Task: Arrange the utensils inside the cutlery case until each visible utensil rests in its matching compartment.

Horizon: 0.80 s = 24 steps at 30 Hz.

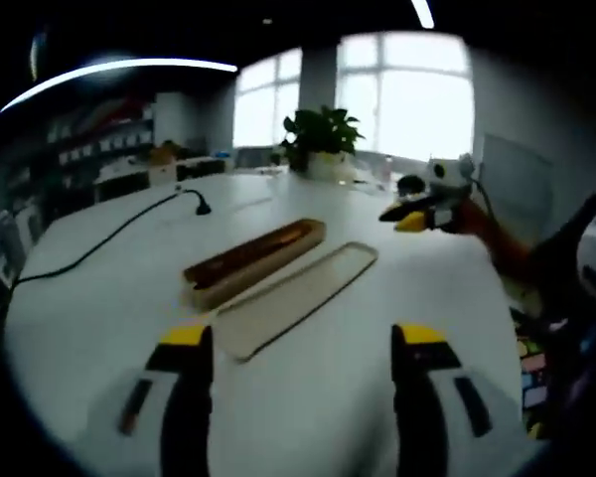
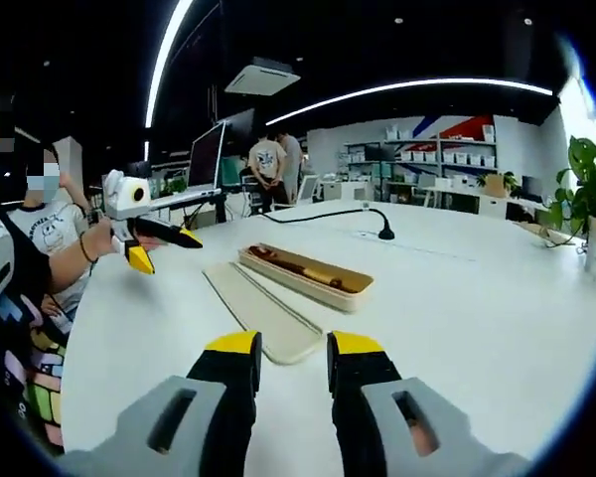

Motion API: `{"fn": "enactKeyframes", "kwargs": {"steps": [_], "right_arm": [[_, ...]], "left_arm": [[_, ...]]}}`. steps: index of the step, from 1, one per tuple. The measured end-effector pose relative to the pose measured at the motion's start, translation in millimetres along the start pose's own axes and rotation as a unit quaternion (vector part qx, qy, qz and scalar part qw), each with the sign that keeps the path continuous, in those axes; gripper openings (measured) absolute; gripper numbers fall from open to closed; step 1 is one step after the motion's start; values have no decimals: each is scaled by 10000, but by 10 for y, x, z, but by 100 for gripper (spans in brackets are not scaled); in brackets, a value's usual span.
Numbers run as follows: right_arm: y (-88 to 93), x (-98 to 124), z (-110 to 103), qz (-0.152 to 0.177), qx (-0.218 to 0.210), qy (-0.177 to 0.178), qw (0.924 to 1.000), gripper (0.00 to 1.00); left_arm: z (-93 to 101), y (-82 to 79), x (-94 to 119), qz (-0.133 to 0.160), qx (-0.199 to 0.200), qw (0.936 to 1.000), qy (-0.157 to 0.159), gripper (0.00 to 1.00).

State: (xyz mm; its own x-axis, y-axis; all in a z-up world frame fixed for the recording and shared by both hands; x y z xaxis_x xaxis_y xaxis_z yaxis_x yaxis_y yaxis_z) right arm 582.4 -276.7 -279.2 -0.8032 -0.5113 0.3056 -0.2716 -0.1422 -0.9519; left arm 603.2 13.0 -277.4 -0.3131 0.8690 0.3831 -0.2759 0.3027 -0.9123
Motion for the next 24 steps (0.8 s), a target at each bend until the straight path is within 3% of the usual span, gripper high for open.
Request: {"fn": "enactKeyframes", "kwargs": {"steps": [2,3,5,8,17,22,24], "right_arm": [[29,-85,-16,-109,48,24,9999,27],[32,-111,15,-129,318,250,9991,27],[35,-141,-7,-188,807,492,9953,27],[62,-158,-90,-247,592,233,9977,26],[172,-184,-47,-572,409,129,9974,30],[158,-211,-116,-377,-52,-174,9991,29],[159,-216,-108,-419,1,-120,9991,29]], "left_arm": [[-26,36,-46,-42,122,9999,-8,77],[-12,65,-70,-20,428,9990,118,76],[-58,69,-82,138,673,9976,38,76],[-81,97,-100,98,611,9981,-1,76],[-116,134,-180,177,910,9957,72,76],[-114,127,-197,276,942,9951,131,76],[-110,124,-201,313,976,9946,171,76]]}}
Point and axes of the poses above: the point that each gripper's makers call its tool centre point, and the gripper's own axes: x roughly backward along the fingers, z roughly to its right, y roughly out of its underside, the point moved 5 cm from there along x, roughly backward along the fingers, and after that the axes turned 11 degrees about y, right-handed, at the moved point
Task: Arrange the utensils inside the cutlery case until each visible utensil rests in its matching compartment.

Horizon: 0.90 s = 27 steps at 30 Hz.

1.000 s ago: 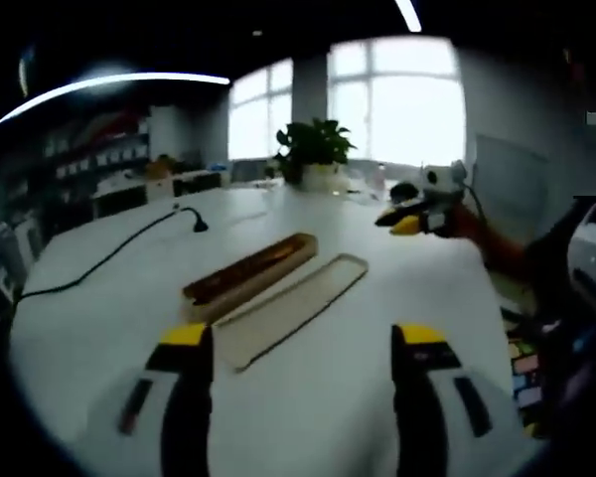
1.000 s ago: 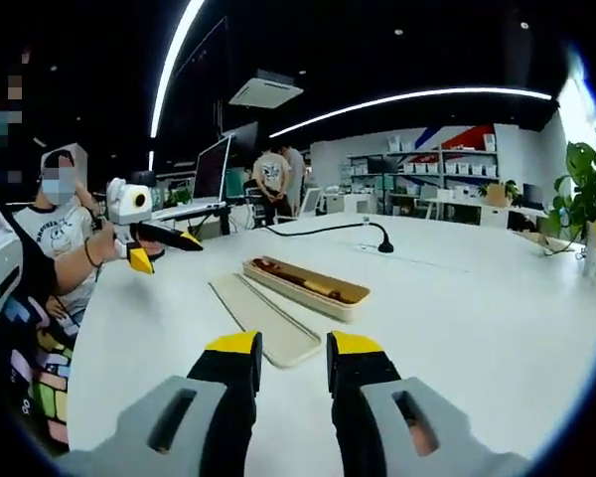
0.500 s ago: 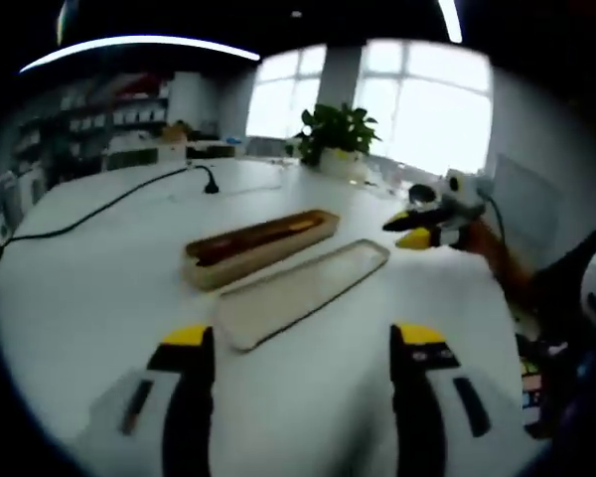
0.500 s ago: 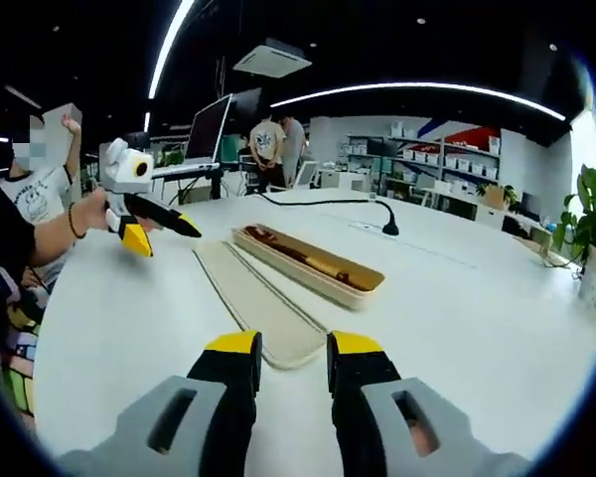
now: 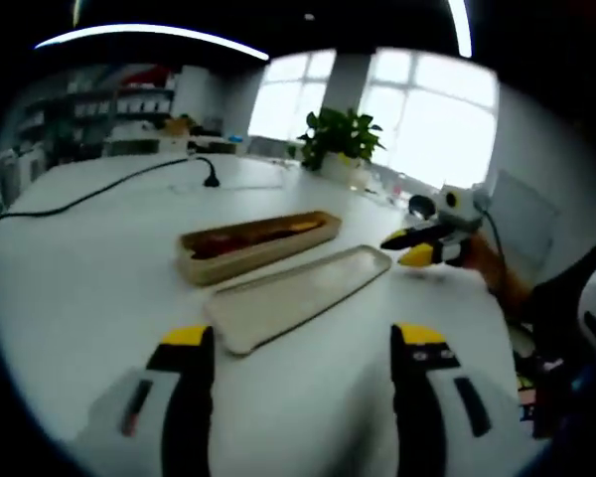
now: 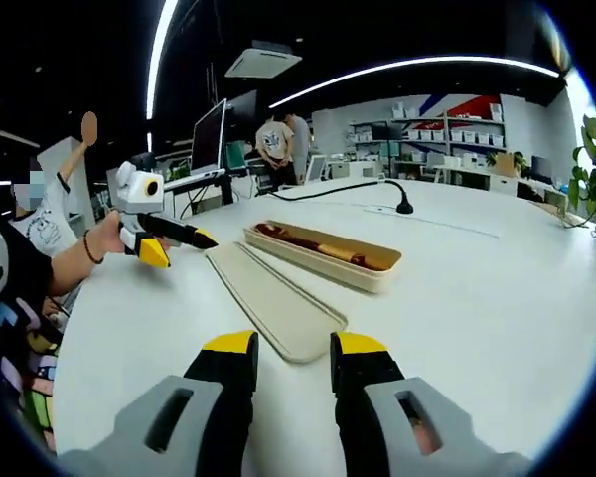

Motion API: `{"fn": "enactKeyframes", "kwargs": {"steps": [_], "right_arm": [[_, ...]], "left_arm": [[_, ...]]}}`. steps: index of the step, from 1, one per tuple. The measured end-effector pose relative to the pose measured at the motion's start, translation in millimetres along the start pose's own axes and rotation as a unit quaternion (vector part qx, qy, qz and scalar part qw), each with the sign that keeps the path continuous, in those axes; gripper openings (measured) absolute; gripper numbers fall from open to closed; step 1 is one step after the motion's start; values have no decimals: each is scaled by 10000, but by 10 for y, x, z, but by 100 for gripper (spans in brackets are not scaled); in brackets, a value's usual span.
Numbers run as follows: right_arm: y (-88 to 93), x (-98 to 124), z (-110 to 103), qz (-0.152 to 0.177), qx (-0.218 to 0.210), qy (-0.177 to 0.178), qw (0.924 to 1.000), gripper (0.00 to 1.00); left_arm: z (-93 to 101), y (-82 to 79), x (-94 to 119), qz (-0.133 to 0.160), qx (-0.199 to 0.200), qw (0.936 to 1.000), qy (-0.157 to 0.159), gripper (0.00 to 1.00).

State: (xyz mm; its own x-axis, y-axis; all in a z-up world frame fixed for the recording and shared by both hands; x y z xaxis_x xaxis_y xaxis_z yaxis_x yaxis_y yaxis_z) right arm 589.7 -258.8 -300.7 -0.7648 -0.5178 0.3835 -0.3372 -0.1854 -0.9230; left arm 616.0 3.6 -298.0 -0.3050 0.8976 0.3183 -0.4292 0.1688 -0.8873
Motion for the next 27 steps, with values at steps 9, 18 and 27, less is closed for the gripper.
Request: {"fn": "enactKeyframes", "kwargs": {"steps": [9,18,27], "right_arm": [[28,-39,22,-9,-211,26,9998,29],[63,-100,-19,-50,-159,56,9998,30],[-35,-58,-90,351,243,32,9991,29]], "left_arm": [[-31,-18,3,39,5,10000,-39,77],[-66,-30,-1,413,200,9989,-36,80],[-61,-126,109,677,-8,9977,-94,81]]}}
Point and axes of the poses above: the point that each gripper's makers call its tool centre point, and the gripper's own axes: x roughly backward along the fingers, z roughly to its right, y roughly out of its underside, the point moved 5 cm from there along x, roughly backward along the fingers, and after that the axes turned 11 degrees about y, right-handed, at the moved point
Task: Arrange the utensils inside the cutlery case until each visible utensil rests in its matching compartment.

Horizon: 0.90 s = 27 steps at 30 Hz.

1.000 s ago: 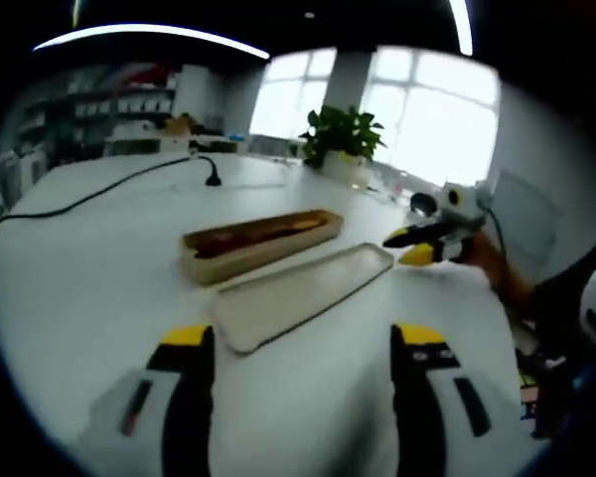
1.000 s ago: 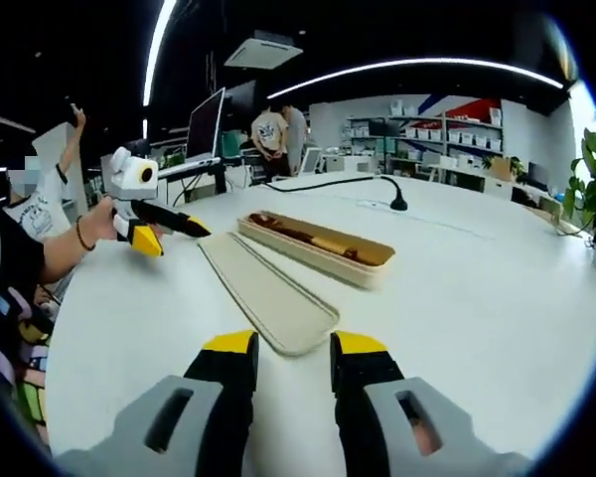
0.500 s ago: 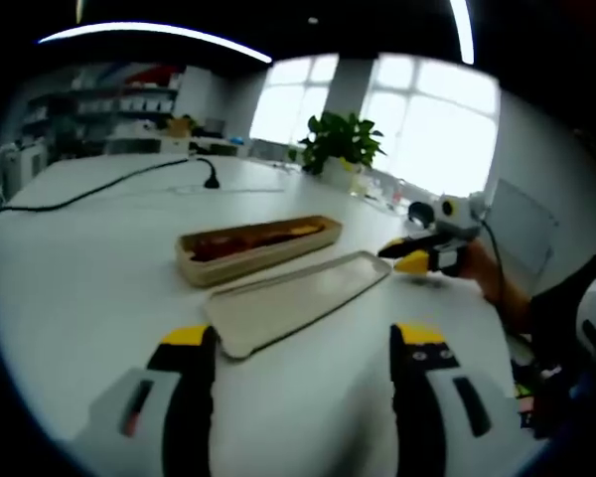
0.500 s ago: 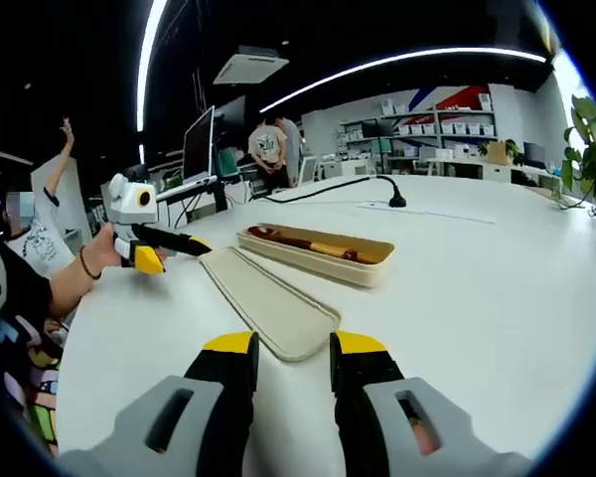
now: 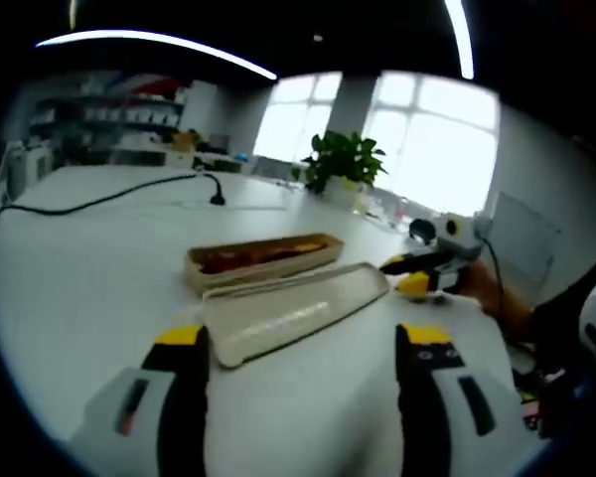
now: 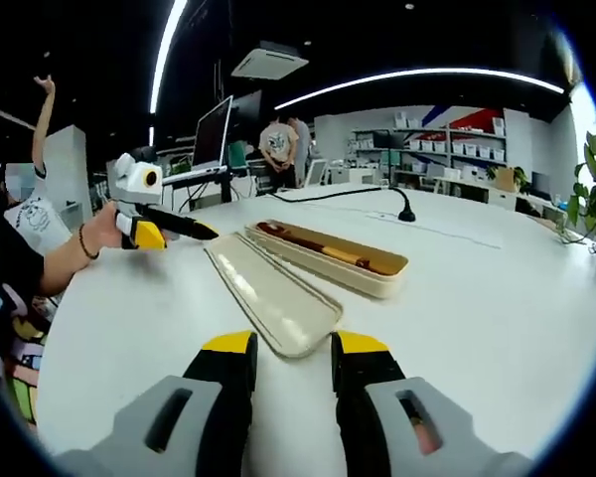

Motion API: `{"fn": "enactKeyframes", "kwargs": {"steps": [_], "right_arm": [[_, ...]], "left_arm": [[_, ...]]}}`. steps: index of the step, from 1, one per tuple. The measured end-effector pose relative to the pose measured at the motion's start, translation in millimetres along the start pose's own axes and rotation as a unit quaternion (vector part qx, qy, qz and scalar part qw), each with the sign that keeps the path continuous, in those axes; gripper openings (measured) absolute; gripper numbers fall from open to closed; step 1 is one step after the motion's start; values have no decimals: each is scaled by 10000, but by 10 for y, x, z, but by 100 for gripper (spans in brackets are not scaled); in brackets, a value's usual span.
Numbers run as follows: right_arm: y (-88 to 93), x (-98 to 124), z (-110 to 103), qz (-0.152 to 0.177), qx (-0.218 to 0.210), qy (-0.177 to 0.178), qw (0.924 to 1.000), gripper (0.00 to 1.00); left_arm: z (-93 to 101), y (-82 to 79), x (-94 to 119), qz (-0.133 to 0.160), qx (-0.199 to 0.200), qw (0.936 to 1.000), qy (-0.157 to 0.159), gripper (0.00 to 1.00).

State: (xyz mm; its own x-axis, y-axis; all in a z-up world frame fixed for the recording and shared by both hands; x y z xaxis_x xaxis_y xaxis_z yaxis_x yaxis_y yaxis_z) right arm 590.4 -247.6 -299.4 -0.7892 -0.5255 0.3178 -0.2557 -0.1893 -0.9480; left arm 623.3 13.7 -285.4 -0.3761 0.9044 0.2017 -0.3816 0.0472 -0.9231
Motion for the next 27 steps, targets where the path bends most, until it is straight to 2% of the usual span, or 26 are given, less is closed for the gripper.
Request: {"fn": "enactKeyframes", "kwargs": {"steps": [2,7,12,16,18,20,25,27], "right_arm": [[-62,14,-9,304,-200,-73,9993,28],[-121,51,35,528,-97,-7,9986,27],[-144,69,83,592,280,215,9976,20],[-142,79,104,592,331,260,9974,18],[-148,98,94,671,445,298,9963,13],[-151,106,127,711,643,392,9946,9],[-171,127,145,787,641,402,9940,5],[-178,129,161,809,644,418,9938,4]], "left_arm": [[14,-29,26,93,-48,9999,-31,82],[41,-72,77,266,-84,9996,43,79],[51,-89,90,307,-167,9994,20,73],[53,-75,99,282,-177,9994,19,69],[49,-66,101,284,-139,9995,6,68],[30,-55,112,260,-143,9996,-28,63],[-7,-56,148,401,96,9991,60,58],[-21,-59,161,409,107,9991,44,52]]}}
Point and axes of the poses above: the point that each gripper's makers call its tool centre point, and the gripper's own axes: x roughly backward along the fingers, z roughly to its right, y roughly out of its underside, the point moved 5 cm from there along x, roughly backward along the fingers, and after that the axes turned 11 degrees about y, right-handed, at the moved point
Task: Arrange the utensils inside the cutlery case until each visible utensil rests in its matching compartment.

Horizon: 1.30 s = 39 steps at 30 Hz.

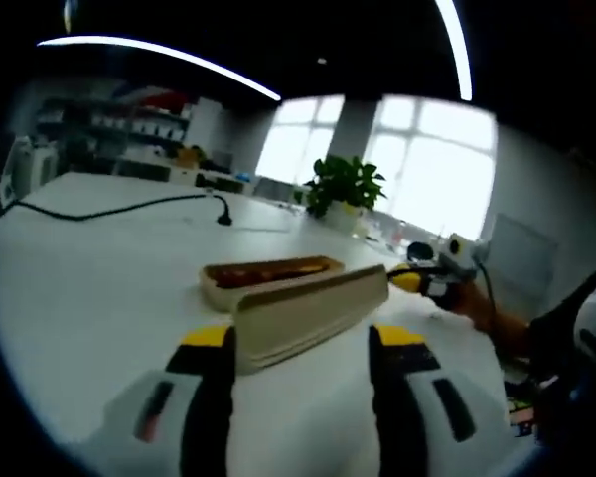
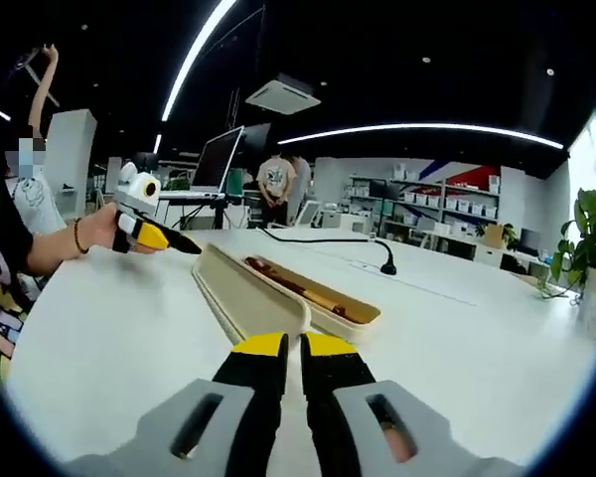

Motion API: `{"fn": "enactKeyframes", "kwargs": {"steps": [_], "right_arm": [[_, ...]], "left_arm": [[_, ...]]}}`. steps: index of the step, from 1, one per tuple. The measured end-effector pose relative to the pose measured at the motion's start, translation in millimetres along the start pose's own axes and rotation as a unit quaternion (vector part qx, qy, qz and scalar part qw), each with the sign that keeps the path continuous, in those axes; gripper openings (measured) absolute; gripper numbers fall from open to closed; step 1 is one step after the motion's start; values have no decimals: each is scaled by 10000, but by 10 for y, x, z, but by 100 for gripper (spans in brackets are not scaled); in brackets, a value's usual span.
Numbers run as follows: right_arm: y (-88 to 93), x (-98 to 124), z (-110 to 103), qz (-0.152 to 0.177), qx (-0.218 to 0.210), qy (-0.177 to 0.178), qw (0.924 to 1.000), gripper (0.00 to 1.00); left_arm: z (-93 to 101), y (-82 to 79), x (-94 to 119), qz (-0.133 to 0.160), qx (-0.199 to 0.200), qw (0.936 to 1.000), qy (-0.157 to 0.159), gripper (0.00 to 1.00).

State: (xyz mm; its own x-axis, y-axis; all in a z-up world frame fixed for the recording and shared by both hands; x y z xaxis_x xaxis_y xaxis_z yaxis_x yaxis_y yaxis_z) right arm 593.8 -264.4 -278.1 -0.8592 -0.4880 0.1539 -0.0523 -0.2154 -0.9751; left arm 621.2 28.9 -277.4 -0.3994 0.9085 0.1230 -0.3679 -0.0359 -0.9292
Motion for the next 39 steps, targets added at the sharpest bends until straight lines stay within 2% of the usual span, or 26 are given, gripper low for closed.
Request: {"fn": "enactKeyframes", "kwargs": {"steps": [3,7,12,18,23,27,29,33,39], "right_arm": [[14,0,31,-31,-29,35,10000,3],[77,-28,68,-149,-102,68,9998,2],[126,-48,99,-305,-37,118,9995,2],[181,-42,151,-457,-133,228,9986,4],[230,-55,169,-599,-137,249,9978,5],[245,-54,182,-661,-110,246,9974,6],[249,-53,194,-671,-121,247,9974,6],[271,-48,212,-738,-114,282,9968,7],[289,-39,187,-796,-123,332,9962,8]], "left_arm": [[-7,-2,22,43,-1,10000,5,44],[8,-13,20,308,455,9983,206,44],[-19,1,52,336,510,9978,243,34],[-14,92,-1,178,682,9970,322,25],[49,177,-41,63,888,9954,365,24],[88,200,-47,59,921,9951,353,19],[119,192,-39,219,1101,9927,435,18],[169,129,-30,629,1538,9830,785,12],[211,133,-34,700,1704,9785,926,12]]}}
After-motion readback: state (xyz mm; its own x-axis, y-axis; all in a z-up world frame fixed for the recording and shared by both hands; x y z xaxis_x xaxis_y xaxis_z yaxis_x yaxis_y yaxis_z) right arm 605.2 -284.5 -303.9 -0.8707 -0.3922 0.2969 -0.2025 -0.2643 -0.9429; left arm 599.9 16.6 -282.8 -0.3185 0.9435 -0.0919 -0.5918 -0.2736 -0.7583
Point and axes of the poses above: the point that each gripper's makers call its tool centre point, and the gripper's own axes: x roughly backward along the fingers, z roughly to its right, y roughly out of its underside, the point moved 5 cm from there along x, roughly backward along the fingers, and after that the axes turned 11 degrees about y, right-handed, at the moved point
